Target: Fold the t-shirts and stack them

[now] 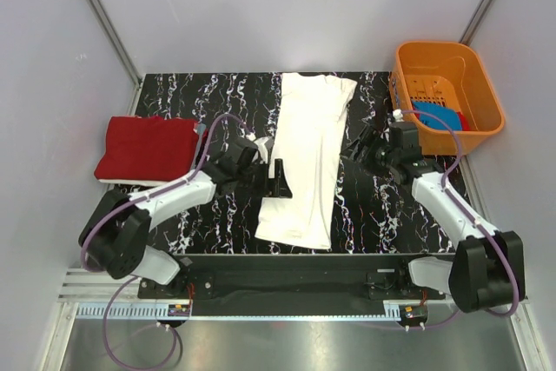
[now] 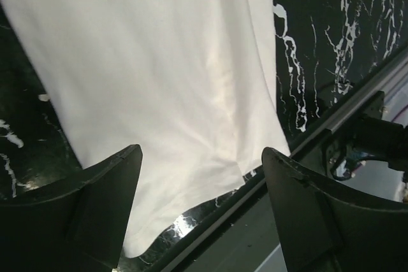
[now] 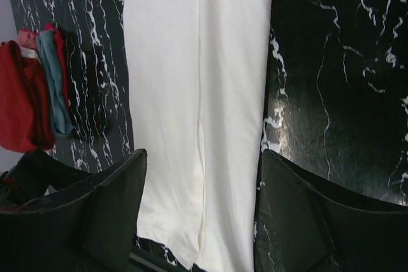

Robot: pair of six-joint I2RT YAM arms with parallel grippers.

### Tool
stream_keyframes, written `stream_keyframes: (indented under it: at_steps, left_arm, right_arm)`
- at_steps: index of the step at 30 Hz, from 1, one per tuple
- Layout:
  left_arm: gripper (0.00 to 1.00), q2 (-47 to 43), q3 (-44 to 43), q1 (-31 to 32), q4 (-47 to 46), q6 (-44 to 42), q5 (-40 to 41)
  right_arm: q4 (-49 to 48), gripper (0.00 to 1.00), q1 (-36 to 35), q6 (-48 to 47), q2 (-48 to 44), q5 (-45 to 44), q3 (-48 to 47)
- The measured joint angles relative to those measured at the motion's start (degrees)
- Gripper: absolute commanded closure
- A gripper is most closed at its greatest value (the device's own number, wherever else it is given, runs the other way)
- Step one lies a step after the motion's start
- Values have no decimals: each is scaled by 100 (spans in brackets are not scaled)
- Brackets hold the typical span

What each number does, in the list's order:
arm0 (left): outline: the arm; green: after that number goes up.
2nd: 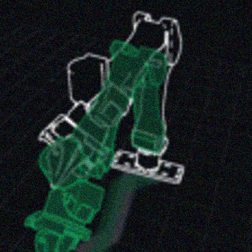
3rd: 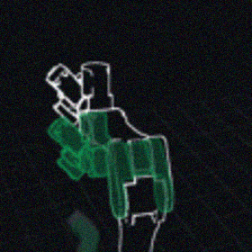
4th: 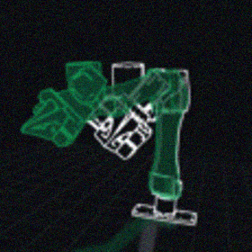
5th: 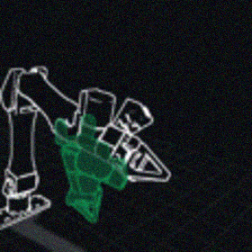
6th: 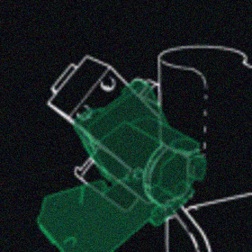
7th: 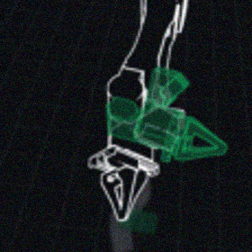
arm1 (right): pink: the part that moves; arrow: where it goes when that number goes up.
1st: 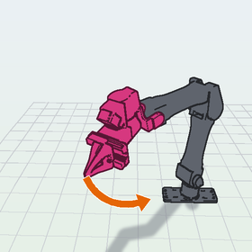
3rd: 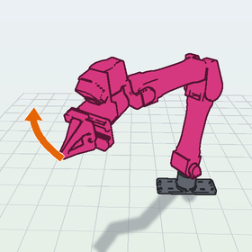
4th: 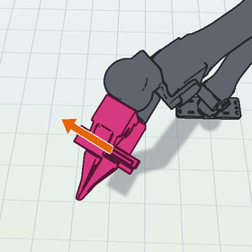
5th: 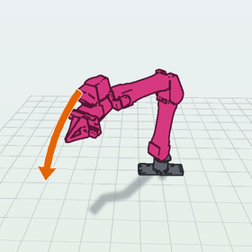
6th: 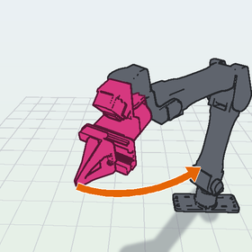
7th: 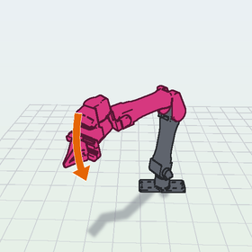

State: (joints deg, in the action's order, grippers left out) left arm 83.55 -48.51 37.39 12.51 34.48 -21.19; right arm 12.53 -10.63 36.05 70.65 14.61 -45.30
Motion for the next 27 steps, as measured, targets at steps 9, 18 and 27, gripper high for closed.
stream_keyframes:
  at_steps: [9,18,27]
  left_arm:
    - [1,-2031,1460,-15,-164,-39,758]
    - [7,-2981,2116,-22,205,48,863]
    - [25,-2964,2817,-22,17,323,758]
  right_arm:
    - [807,27,-389,94,-1049,166,737]
    - [1405,35,-1891,800,-2059,57,1797]
    - [1360,45,-2881,1585,-2052,-201,2404]
